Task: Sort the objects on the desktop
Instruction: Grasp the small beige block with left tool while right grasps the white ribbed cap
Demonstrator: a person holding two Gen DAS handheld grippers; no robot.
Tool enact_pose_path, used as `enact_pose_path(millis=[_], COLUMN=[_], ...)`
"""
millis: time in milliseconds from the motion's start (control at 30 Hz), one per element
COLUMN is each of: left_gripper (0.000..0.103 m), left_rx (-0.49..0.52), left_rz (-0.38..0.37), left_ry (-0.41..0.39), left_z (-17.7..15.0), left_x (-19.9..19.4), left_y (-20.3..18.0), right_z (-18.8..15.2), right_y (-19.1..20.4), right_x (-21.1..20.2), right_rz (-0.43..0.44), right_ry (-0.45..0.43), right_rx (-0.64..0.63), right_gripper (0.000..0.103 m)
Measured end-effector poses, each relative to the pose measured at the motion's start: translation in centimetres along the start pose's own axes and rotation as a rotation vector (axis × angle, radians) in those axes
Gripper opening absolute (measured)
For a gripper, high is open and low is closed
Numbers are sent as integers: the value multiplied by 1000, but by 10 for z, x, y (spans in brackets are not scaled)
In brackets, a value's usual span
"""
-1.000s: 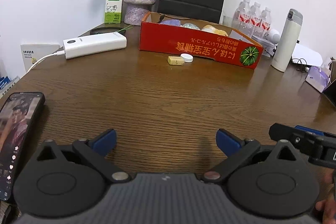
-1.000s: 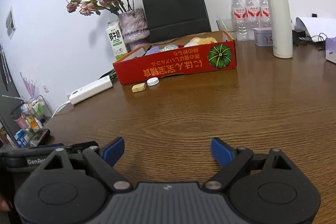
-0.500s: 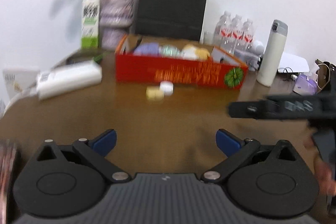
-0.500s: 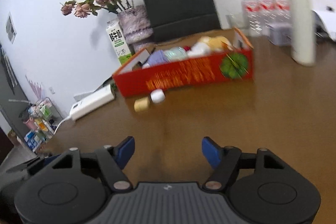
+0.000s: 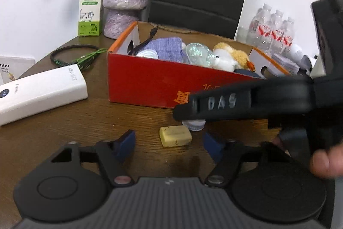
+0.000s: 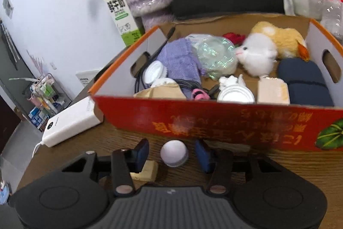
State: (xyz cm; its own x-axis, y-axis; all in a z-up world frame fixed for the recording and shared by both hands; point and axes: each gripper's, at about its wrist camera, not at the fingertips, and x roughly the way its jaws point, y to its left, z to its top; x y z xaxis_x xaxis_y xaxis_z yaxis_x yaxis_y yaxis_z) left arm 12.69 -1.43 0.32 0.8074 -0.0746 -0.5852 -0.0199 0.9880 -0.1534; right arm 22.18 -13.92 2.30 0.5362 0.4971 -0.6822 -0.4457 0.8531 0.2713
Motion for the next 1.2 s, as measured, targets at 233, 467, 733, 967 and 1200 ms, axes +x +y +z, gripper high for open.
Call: enact_pose_path(millis=[233, 467, 733, 967, 1200], left_gripper=[31, 29, 29, 30, 56], left_rx=[22, 13, 47, 110, 159], left_rz=[-20, -63, -146, -158, -154], left_ry=[5, 13, 30, 30, 19], left_z=[-5, -34, -84, -107, -117], left_x=[-5, -46, -114, -142, -153], left_y=[0, -6, -14, -21, -22], right_z=[-13, -51, -135, -182, -191], right_y=[2, -3, 17, 45, 42], right_x=[-12, -53, -127, -161, -173], right_rz=[-42, -85, -132, -158, -142], right_ry=[-34, -51, -98, -123, -130], right_rx=[-63, -47, -101, -198, -161], right_gripper=[27, 27, 27, 30, 44])
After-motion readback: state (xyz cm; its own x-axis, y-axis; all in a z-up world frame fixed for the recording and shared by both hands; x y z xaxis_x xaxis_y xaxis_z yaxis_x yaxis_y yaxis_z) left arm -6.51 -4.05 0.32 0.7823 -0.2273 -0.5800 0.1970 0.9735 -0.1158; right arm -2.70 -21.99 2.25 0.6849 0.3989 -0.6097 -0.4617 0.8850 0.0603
